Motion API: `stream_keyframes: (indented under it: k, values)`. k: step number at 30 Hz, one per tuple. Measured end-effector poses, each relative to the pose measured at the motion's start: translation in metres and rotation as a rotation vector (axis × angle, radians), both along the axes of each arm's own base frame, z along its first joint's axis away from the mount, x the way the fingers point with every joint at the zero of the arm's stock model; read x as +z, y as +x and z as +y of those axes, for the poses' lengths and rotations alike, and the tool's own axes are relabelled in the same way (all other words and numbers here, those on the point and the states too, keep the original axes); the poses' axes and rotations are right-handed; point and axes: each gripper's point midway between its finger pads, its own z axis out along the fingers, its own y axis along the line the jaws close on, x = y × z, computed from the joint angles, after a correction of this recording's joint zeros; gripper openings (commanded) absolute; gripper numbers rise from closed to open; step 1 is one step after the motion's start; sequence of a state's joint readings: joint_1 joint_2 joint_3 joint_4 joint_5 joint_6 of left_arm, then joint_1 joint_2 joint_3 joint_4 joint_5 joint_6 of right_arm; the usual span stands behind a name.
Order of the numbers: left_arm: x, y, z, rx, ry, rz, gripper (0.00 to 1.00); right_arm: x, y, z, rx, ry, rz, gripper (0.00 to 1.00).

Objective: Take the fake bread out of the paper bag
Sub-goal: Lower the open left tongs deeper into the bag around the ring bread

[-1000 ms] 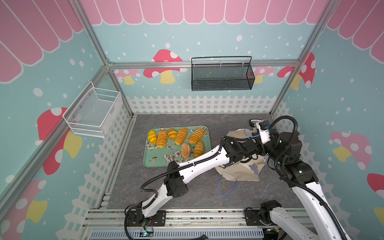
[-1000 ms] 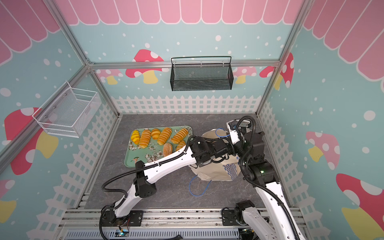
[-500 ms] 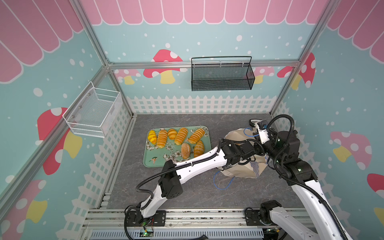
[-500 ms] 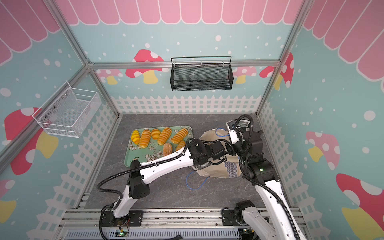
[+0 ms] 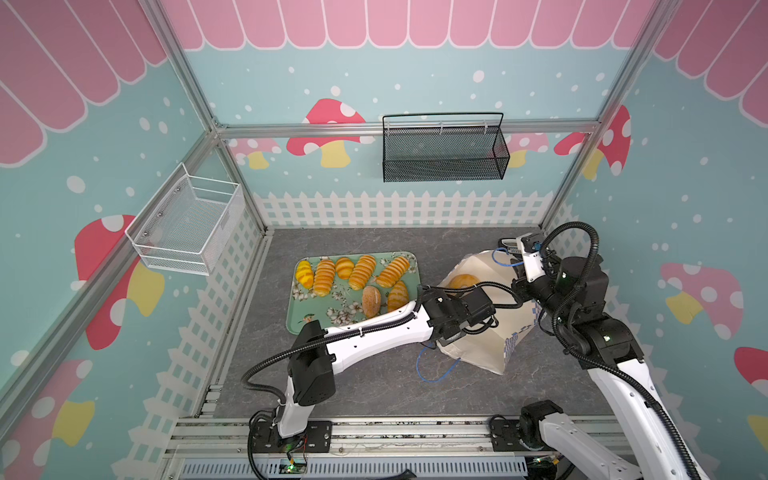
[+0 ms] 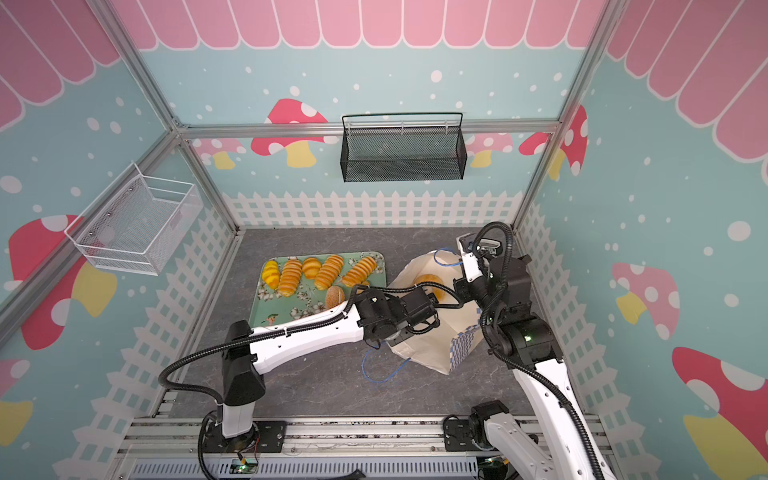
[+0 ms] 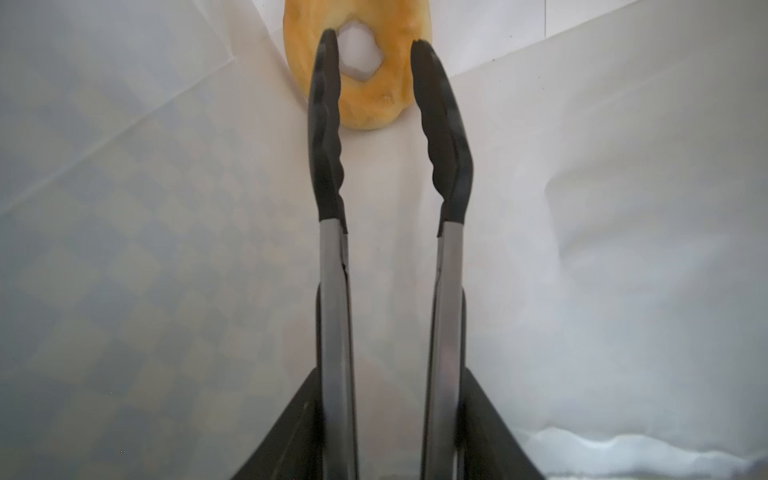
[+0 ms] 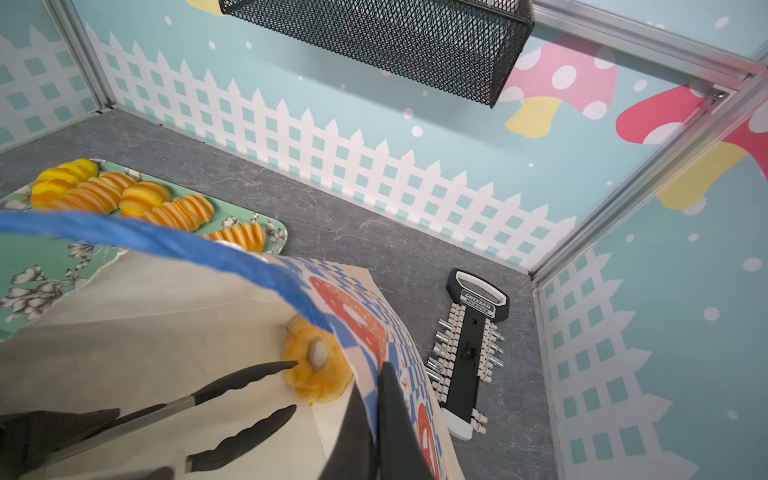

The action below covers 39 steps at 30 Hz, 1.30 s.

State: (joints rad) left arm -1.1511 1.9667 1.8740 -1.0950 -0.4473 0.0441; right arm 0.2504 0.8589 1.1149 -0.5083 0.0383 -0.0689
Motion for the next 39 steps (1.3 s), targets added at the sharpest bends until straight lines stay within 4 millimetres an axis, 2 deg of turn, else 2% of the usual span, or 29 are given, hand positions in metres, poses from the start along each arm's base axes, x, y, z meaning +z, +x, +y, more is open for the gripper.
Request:
stream_keyframes:
  k: [4,10,22,31,39]
  values:
    - [0.005,0.002,-0.003,0.013,-0.039,-0.009,0.45,0.0,-0.001,-0.001,-0.01,0.011,0.016,0.0]
    - [0.002,0.003,-0.004,0.02,-0.043,-0.004,0.45,0.009,-0.005,-0.001,-0.01,0.037,0.018,0.0]
    - [-0.043,0.01,-0.014,0.061,0.068,0.049,0.45,0.018,-0.011,0.004,0.012,0.086,0.018,0.0]
    - [-0.031,0.014,-0.024,0.092,0.036,0.045,0.46,0.024,-0.012,0.01,0.032,0.145,0.0,0.0]
    - [-0.034,0.016,-0.029,0.102,0.036,0.047,0.47,0.024,-0.01,0.012,0.037,0.168,-0.007,0.0]
